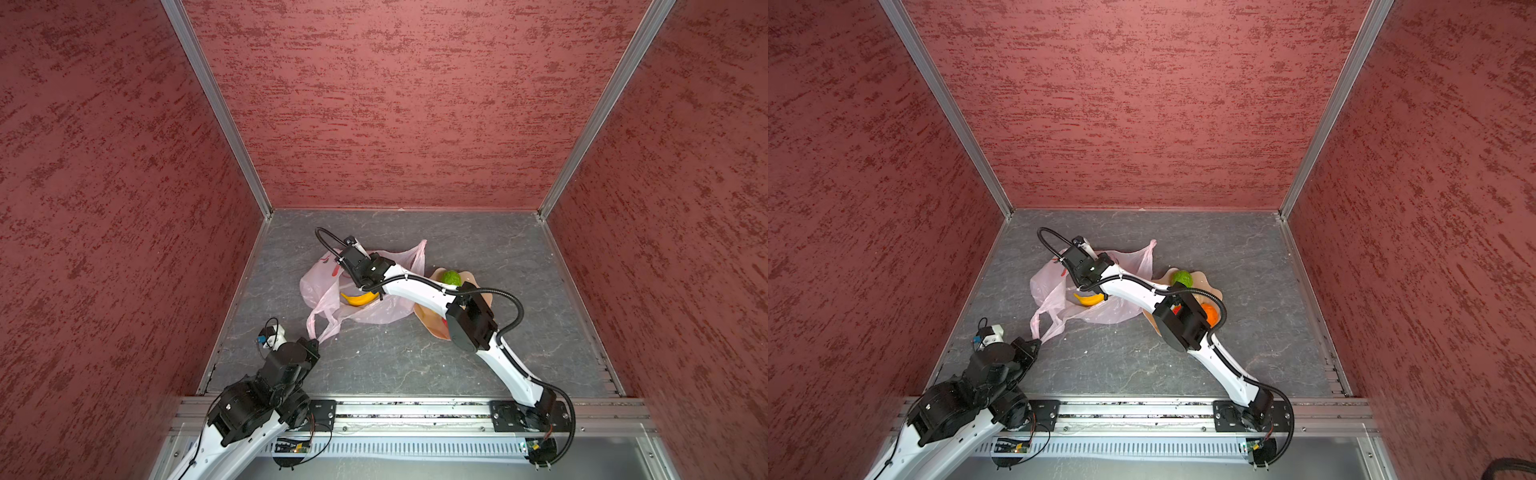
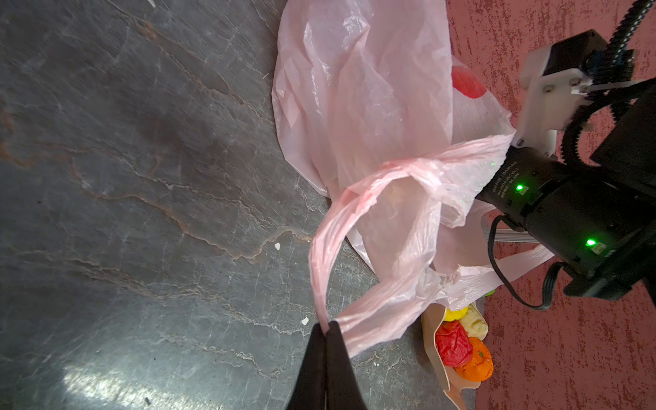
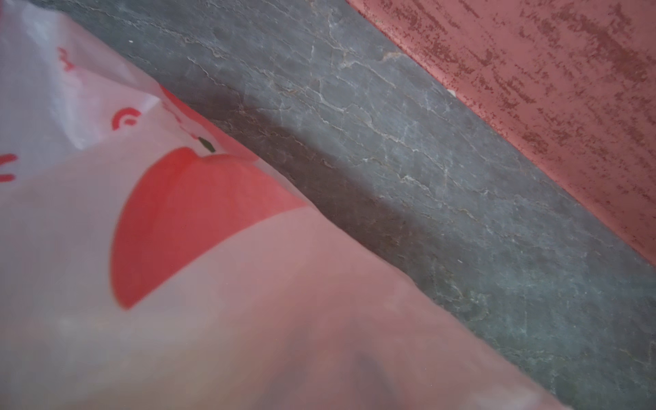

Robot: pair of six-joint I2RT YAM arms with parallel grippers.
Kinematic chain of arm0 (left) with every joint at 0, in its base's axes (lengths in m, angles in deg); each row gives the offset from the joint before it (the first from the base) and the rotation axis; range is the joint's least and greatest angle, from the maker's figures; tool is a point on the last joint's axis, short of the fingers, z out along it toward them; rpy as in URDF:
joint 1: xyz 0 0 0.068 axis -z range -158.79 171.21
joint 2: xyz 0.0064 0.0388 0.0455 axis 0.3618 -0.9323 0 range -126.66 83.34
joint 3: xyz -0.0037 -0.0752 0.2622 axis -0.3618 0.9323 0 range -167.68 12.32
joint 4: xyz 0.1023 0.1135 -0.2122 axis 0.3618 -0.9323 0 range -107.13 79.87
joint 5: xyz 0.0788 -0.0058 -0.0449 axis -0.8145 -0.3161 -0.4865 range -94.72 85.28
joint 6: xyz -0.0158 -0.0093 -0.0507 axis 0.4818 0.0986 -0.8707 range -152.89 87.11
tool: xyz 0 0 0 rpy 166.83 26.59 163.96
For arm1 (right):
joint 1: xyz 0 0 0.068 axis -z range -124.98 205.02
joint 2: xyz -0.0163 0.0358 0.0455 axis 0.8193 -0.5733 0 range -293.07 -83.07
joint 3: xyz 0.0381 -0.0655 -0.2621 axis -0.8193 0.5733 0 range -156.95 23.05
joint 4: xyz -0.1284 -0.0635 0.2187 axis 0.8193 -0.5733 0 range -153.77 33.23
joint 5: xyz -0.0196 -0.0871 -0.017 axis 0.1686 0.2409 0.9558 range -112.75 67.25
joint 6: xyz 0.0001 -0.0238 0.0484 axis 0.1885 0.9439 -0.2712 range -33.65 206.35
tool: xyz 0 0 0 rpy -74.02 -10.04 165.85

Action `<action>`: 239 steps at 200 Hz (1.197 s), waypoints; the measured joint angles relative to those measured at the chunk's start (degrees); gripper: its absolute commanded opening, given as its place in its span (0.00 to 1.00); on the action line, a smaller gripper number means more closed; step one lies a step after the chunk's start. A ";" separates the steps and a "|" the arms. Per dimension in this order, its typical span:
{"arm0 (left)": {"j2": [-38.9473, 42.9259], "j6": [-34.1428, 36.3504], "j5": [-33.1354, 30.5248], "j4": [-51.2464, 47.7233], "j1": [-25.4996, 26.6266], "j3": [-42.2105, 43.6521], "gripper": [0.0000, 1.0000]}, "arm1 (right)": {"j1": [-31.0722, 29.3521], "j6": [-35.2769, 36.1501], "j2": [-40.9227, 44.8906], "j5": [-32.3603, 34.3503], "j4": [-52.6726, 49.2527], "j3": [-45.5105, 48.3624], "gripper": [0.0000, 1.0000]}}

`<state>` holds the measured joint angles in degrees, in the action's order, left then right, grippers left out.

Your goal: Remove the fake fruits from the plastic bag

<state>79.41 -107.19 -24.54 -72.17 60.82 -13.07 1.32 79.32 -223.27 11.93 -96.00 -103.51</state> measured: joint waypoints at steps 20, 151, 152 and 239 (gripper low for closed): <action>0.26 -0.04 -0.04 0.00 0.00 0.00 0.00 | 0.17 -1.07 0.96 -5.49 -2.64 -1.51 0.44; -12.85 -2.08 -0.44 -5.09 0.22 -4.13 0.00 | -4.68 -7.58 17.94 -32.06 -3.61 27.78 0.39; -12.96 -2.08 -0.44 -5.16 0.22 -4.20 0.00 | -4.68 -7.58 18.05 -32.28 -3.50 28.06 0.39; -21.88 -4.76 0.46 -8.09 0.22 -5.97 0.00 | -4.55 -6.43 21.00 -35.71 -0.42 33.62 0.39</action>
<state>57.53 -111.96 -24.08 -80.26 61.04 -19.04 -3.22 72.90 -202.27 -23.79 -96.41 -69.89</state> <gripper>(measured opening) 0.056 0.387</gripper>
